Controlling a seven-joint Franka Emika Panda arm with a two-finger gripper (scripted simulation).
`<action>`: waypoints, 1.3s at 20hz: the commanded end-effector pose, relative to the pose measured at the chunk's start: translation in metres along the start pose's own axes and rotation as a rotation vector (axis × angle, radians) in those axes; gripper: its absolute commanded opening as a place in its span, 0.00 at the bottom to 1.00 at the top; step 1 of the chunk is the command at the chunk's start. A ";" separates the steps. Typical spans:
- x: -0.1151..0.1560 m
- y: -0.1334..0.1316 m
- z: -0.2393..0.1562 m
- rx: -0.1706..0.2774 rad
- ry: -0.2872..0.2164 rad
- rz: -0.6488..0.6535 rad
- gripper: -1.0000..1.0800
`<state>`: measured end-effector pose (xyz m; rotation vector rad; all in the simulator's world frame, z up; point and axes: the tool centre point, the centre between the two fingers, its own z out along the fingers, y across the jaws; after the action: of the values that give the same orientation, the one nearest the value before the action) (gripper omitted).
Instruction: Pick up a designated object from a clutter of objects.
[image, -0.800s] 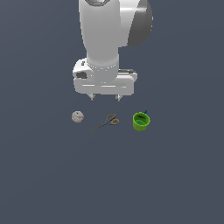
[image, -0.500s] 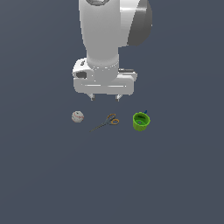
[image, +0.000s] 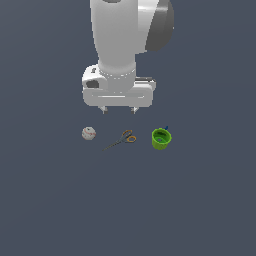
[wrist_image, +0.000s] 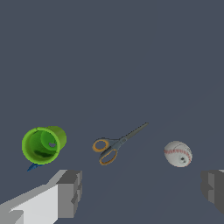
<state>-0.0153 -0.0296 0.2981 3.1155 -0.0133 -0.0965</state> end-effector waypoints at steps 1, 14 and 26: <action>0.000 0.000 0.002 0.001 0.000 0.009 0.96; 0.002 0.000 0.051 0.020 0.009 0.212 0.96; -0.007 0.003 0.127 0.045 0.018 0.558 0.96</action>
<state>-0.0275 -0.0352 0.1807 3.0375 -0.8104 -0.0583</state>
